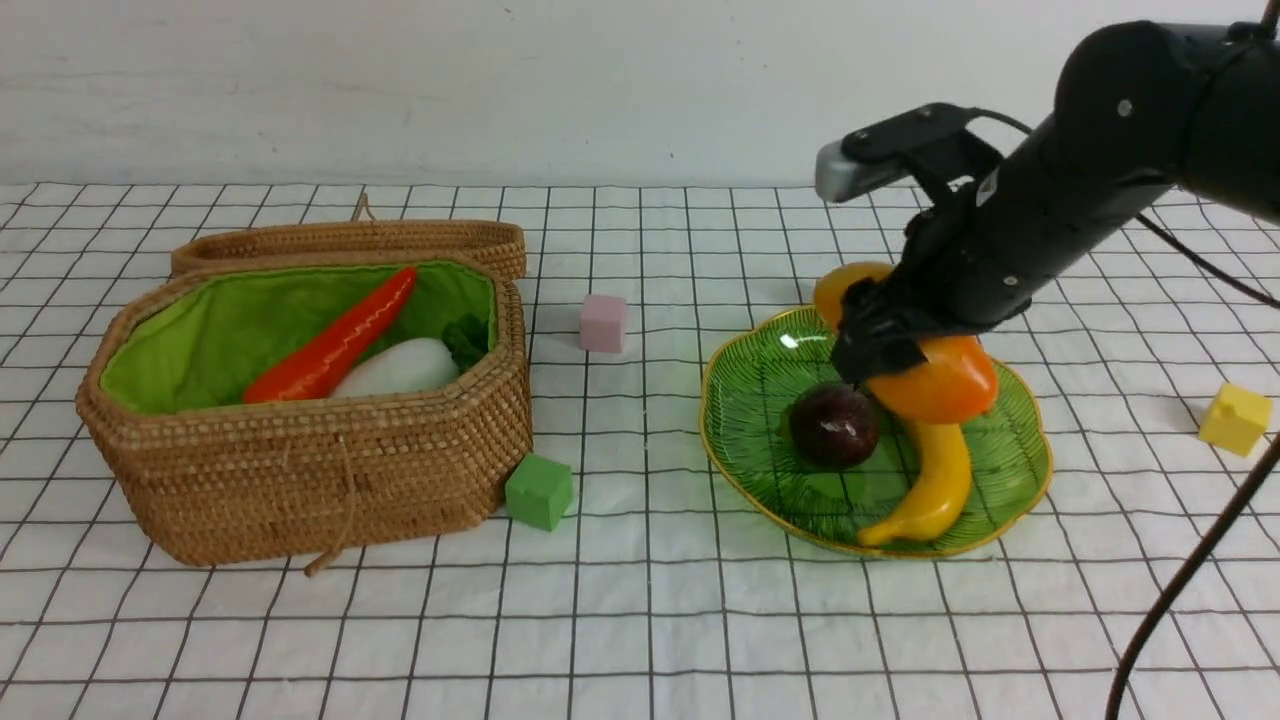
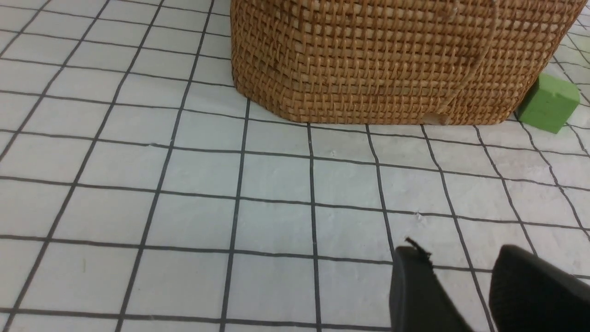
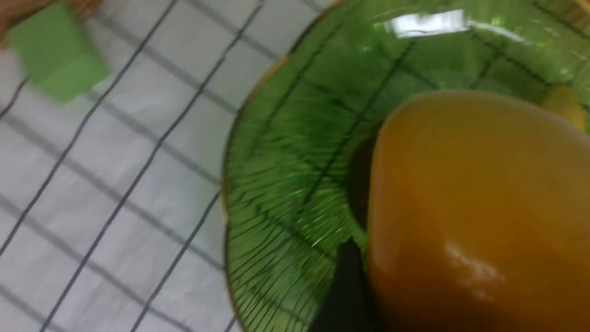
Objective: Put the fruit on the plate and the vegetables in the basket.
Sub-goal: Use the right arm to grab a mango and put it into the right plate
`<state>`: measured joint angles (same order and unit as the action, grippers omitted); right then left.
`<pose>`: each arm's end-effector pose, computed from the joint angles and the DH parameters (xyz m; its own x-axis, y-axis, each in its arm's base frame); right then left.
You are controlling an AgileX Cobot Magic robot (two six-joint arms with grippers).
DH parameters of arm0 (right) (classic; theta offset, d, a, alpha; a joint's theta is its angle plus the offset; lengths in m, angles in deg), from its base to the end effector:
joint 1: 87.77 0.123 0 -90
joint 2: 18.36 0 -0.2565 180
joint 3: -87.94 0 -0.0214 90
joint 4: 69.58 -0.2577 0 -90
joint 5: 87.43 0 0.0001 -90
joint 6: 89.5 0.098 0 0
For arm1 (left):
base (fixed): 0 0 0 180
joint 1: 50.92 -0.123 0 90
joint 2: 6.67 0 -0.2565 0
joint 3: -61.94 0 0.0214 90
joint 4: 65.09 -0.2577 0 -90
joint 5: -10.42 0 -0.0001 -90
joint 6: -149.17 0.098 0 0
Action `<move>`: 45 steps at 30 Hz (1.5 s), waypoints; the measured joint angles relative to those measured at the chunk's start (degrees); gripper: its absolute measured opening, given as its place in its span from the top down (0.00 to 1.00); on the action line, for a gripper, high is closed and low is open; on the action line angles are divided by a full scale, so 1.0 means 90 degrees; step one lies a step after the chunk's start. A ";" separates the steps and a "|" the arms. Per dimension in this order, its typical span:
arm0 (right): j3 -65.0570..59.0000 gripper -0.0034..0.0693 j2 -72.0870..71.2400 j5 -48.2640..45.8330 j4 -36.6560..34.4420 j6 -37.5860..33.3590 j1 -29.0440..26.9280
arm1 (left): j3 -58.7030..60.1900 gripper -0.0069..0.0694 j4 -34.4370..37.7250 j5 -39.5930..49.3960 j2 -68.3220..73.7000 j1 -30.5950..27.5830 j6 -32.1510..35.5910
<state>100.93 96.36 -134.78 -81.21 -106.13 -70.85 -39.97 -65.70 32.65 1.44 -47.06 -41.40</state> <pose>0.3923 0.1346 0.2419 -0.7516 -0.3848 -0.5358 -0.4811 0.8755 0.0460 0.0945 -0.0060 0.1665 -0.3216 -0.1524 -0.9345 0.0077 0.9865 -0.1636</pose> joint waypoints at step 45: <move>0.0014 0.12 -0.0033 0.0898 0.0293 0.2730 -0.0252 | 0.0000 0.60 0.0000 0.0000 0.0000 0.0000 0.0000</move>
<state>101.05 96.06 -126.70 -78.57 -81.56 -73.12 -39.97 -65.70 32.65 1.44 -47.06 -41.40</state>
